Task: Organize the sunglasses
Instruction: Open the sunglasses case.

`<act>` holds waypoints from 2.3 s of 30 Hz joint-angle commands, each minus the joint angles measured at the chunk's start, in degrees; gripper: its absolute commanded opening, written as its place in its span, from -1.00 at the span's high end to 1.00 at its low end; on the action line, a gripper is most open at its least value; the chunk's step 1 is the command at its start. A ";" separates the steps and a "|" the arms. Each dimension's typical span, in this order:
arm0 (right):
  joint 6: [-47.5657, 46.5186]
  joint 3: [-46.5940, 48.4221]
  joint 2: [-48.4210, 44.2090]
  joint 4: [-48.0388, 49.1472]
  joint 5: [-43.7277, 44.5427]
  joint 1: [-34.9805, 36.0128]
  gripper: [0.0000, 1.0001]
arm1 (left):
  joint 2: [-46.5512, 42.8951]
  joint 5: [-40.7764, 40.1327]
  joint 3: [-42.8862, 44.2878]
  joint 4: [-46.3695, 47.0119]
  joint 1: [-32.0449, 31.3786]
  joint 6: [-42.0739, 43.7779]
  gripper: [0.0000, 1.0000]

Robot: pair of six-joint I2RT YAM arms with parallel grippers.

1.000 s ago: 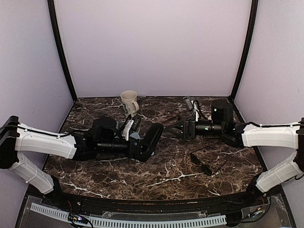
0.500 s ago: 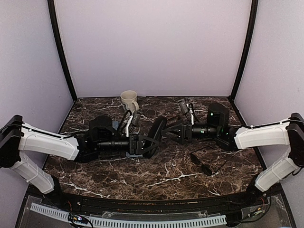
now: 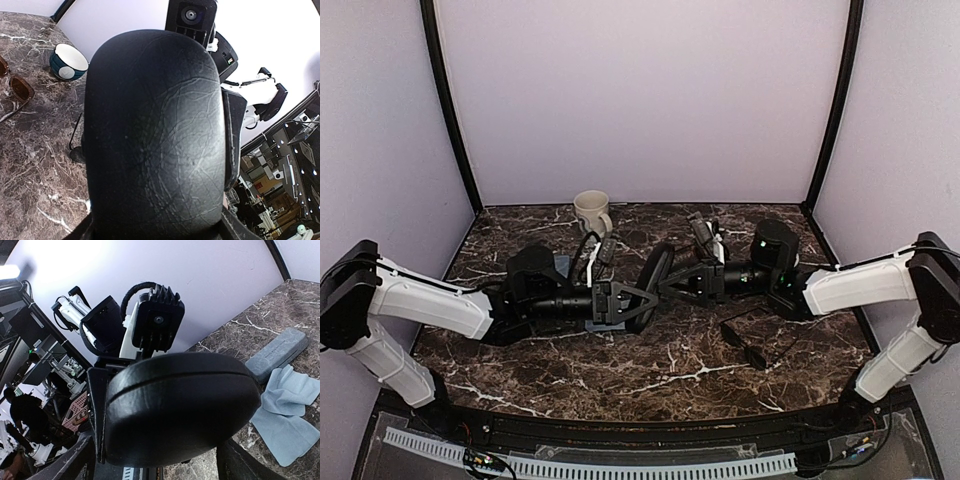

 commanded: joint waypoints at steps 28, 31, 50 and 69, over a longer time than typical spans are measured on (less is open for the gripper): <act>5.39 2.45 2.40 9.55 -1.22 -0.64 -0.41 | 1.06 3.03 -1.10 6.97 -0.19 -1.91 1.00; 5.71 2.37 2.36 10.03 -1.58 -0.91 -0.29 | 0.97 3.05 -1.15 6.97 -0.19 -1.82 1.00; 0.37 2.62 -0.89 0.35 -2.41 -1.36 0.92 | -3.13 -2.42 -0.49 -4.91 -0.19 3.80 -0.72; -3.43 2.34 -0.47 -3.57 -6.09 -1.35 1.00 | -2.44 -0.67 -0.41 -2.07 -0.19 4.95 0.00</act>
